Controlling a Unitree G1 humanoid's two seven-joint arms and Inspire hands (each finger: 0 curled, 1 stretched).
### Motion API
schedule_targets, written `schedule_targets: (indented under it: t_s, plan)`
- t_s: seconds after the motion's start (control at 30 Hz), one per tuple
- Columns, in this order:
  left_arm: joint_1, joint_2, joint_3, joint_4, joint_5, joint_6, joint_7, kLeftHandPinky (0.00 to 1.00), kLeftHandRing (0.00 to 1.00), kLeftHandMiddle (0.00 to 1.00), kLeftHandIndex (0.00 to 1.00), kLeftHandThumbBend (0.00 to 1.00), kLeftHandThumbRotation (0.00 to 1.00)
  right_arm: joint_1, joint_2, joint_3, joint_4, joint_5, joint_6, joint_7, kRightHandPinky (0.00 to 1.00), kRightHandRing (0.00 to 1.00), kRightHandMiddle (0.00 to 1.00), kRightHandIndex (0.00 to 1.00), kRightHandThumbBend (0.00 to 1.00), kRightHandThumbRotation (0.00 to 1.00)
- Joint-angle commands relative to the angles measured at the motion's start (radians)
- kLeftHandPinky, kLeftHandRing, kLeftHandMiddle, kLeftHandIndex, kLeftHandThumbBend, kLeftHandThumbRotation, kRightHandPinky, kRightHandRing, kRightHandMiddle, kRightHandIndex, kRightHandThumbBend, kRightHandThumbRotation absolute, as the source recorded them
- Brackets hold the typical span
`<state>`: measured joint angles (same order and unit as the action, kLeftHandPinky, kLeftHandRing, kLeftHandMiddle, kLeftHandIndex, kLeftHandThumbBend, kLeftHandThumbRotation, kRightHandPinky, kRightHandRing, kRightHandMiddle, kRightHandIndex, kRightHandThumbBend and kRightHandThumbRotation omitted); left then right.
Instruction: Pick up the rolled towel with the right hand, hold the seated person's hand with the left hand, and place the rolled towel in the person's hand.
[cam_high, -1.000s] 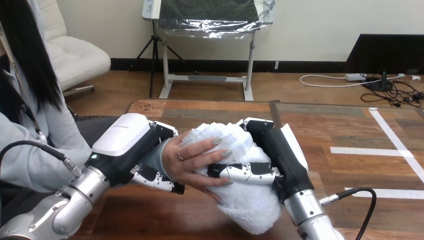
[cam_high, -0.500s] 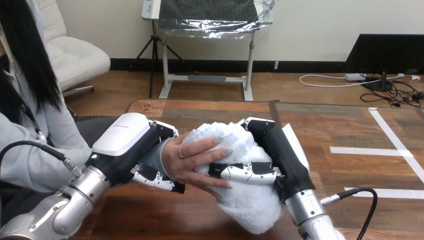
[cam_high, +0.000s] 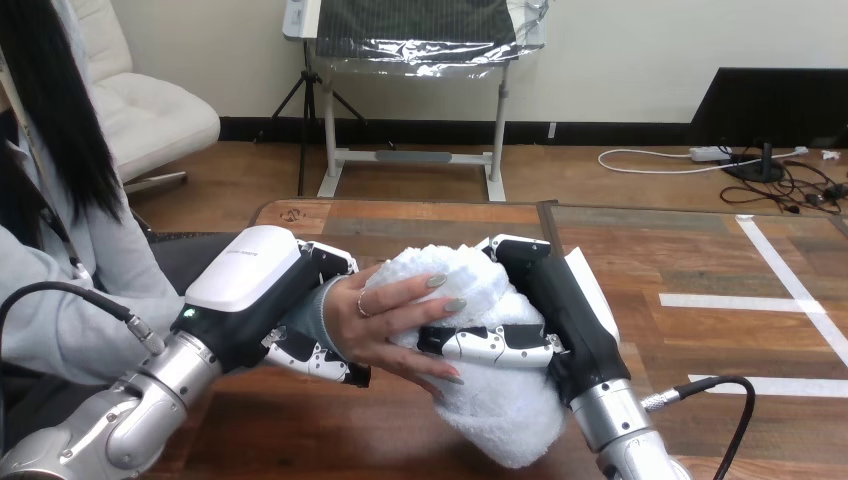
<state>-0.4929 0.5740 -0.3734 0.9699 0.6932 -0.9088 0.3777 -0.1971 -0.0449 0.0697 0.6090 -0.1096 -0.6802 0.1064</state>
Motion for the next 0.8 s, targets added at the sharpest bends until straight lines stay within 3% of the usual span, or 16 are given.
schedule_targets:
  t_s: [0.0, 0.47, 0.57, 0.77]
  plan:
    - [-0.060, -0.022, 0.010, -0.016, -0.019, -0.018, 0.002, 0.28, 0.33, 0.38, 0.43, 1.00, 0.24, -0.088, 0.018, 0.000, -0.023, 0.024, -0.024, 0.002, 0.27, 0.32, 0.39, 0.41, 0.86, 0.00]
    - [-0.054, -0.020, 0.015, -0.025, -0.033, -0.011, -0.025, 0.30, 0.34, 0.39, 0.43, 1.00, 0.24, -0.089, 0.009, 0.007, -0.033, 0.008, 0.013, 0.003, 0.29, 0.35, 0.44, 0.47, 0.89, 0.02]
    - [-0.053, -0.019, 0.016, -0.026, -0.036, -0.014, -0.026, 0.30, 0.34, 0.39, 0.43, 1.00, 0.24, -0.088, 0.006, 0.010, -0.040, -0.001, 0.030, 0.003, 0.31, 0.39, 0.48, 0.49, 0.90, 0.04]
    - [-0.049, -0.018, 0.018, -0.027, -0.040, -0.015, -0.026, 0.31, 0.36, 0.40, 0.44, 1.00, 0.23, -0.086, -0.003, 0.016, -0.059, -0.021, 0.069, 0.003, 0.46, 0.55, 0.61, 0.59, 0.94, 0.14]
